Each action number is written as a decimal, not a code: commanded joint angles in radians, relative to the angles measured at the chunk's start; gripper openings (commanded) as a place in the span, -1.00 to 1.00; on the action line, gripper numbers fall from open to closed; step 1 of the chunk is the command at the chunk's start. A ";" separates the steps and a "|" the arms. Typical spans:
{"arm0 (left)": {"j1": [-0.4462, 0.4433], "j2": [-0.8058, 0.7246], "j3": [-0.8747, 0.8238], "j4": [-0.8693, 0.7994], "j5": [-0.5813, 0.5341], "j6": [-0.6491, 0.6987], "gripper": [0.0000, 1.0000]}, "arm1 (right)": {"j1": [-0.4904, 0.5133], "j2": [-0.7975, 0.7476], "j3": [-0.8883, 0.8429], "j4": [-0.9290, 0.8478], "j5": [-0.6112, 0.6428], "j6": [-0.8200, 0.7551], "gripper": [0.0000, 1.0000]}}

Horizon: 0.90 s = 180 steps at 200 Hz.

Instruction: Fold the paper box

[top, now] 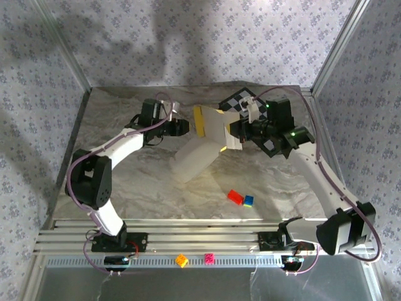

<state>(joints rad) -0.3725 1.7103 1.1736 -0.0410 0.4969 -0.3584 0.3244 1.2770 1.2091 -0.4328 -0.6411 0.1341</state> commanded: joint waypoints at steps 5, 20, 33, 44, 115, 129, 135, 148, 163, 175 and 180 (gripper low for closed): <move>0.012 0.013 -0.018 0.078 0.050 -0.034 -0.02 | -0.009 0.061 -0.008 0.007 -0.118 -0.001 -1.00; 0.015 0.022 -0.035 0.087 0.059 -0.035 -0.02 | -0.007 0.087 -0.005 0.009 -0.125 -0.001 -1.00; 0.018 0.032 -0.046 0.094 0.071 -0.030 -0.01 | -0.010 0.100 -0.003 0.013 -0.133 0.004 -1.00; 0.020 0.042 -0.051 0.104 0.082 -0.030 -0.01 | -0.011 0.111 -0.003 0.015 -0.138 0.007 -1.00; 0.030 0.193 0.024 0.134 0.141 -0.067 0.01 | -0.023 0.208 0.033 0.003 -0.176 0.006 -1.00; 0.030 0.209 0.038 0.130 0.139 -0.066 0.01 | -0.027 0.219 0.037 -0.006 -0.177 0.000 -1.00; 0.030 0.212 0.042 0.125 0.140 -0.064 0.01 | -0.028 0.225 0.040 -0.008 -0.178 -0.002 -1.00; 0.030 0.218 0.046 0.110 0.139 -0.056 0.01 | -0.031 0.231 0.040 -0.007 -0.178 -0.002 -1.00; 0.030 0.221 0.036 0.111 0.143 -0.053 0.01 | -0.036 0.238 0.040 -0.009 -0.177 -0.004 -1.00; 0.029 0.227 0.028 0.111 0.154 -0.056 0.01 | -0.042 0.243 0.038 -0.008 -0.179 -0.004 -1.00; 0.029 0.228 0.025 0.113 0.160 -0.058 0.02 | -0.043 0.245 0.038 -0.009 -0.181 -0.003 -1.00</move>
<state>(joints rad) -0.3473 1.9320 1.1889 0.0650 0.6140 -0.4206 0.2932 1.5059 1.2160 -0.4313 -0.7872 0.1383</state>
